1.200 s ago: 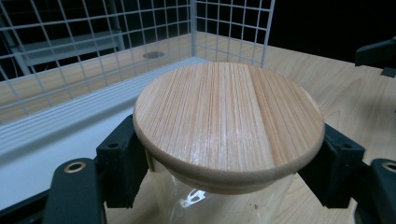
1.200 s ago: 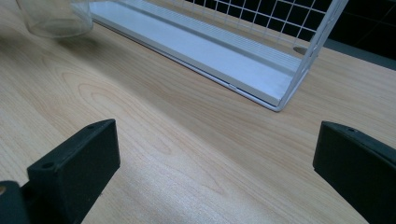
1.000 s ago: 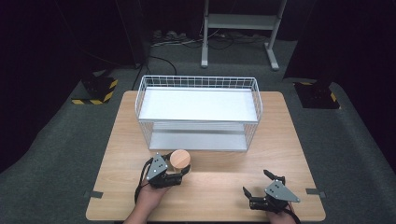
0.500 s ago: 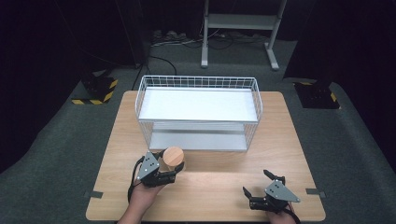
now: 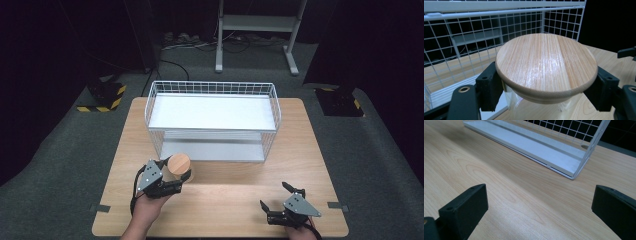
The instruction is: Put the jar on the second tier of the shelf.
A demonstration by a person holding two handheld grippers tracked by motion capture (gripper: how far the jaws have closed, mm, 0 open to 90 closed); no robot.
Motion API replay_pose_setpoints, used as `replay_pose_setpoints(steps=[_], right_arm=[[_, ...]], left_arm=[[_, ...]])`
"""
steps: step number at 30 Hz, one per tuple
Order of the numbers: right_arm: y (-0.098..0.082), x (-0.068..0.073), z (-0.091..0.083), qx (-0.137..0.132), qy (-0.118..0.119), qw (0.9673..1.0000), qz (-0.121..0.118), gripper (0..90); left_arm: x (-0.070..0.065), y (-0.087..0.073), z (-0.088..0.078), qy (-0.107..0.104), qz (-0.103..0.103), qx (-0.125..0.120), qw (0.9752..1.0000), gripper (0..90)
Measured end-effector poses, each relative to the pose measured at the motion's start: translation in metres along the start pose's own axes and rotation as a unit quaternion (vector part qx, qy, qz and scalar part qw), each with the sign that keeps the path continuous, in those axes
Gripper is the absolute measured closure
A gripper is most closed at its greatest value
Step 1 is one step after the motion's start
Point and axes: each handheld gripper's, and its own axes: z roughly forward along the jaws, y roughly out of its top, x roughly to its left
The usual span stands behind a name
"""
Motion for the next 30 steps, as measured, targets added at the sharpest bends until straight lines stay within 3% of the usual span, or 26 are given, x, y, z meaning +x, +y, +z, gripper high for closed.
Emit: replay_pose_setpoints(steps=[30], right_arm=[[0.000,0.000,0.000,-0.001,0.001,1.0000,0.000,0.0]], left_arm=[[-0.004,0.034,-0.002,-0.003,0.020,-0.020,0.9996,25.9]])
